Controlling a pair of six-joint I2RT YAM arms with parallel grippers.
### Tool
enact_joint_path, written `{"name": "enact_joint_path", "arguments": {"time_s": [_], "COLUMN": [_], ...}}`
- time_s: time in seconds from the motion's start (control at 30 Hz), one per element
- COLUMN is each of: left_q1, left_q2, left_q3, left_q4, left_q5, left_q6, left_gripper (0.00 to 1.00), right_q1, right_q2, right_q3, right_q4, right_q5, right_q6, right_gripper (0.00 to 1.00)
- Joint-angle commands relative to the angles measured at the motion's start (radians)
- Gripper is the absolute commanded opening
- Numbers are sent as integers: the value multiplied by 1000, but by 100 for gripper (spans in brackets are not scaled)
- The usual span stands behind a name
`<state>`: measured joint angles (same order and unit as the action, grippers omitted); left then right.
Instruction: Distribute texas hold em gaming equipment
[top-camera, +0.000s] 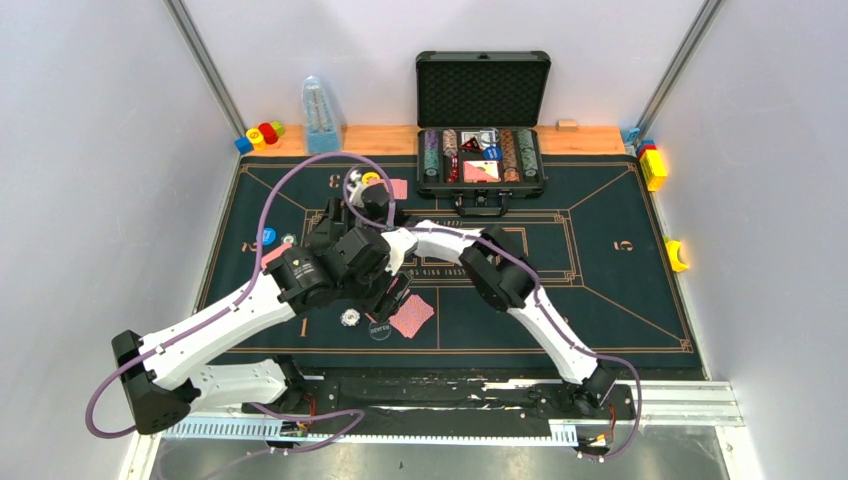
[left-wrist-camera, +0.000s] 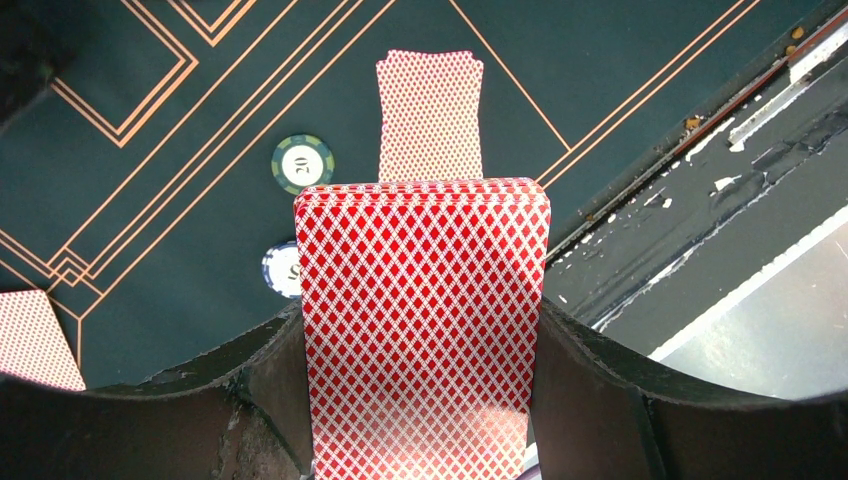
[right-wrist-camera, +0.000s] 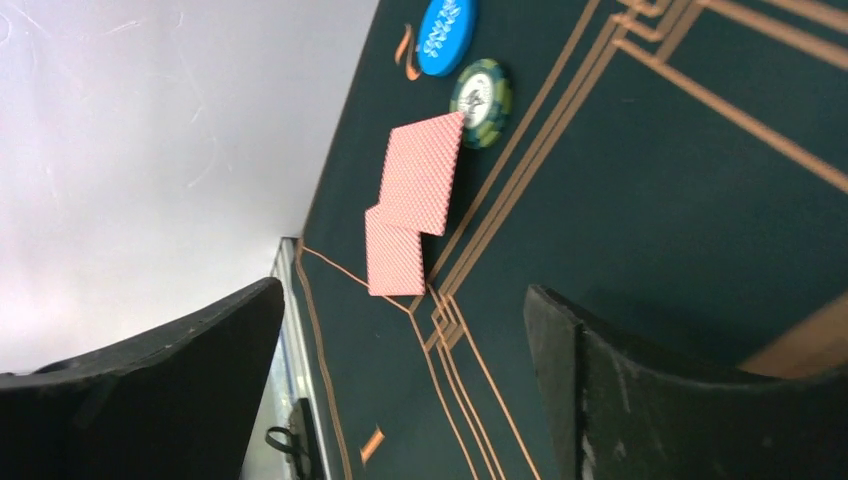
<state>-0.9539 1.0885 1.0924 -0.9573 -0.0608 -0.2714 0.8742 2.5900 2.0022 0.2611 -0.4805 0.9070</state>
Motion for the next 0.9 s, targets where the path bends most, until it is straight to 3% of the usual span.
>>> {"name": "enact_joint_path", "arguments": {"time_s": [0.0, 0.27, 0.47, 0.7, 0.87], "left_q1": [-2, -2, -2, -2, -2], "left_q2": [-31, -33, -14, 6, 11], "left_q3": [14, 11, 11, 11, 14], "left_q4": [26, 26, 24, 27, 27], "left_q5": [-7, -14, -20, -33, -33], "left_q6": [-5, -3, -6, -9, -7], "left_gripper": [0, 0, 0, 0, 0], "right_q1": [-56, -153, -254, -272, -227], "right_q2": [-187, -541, -844, -1130, -1147], "right_q3": [-195, -669, -962, -1179, -1202], "right_q4": [68, 143, 41, 107, 187], "right_q5": [61, 184, 173, -144, -292], "right_q6": [-49, -74, -138, -98, -40], "right_gripper": [99, 100, 100, 100, 100]}}
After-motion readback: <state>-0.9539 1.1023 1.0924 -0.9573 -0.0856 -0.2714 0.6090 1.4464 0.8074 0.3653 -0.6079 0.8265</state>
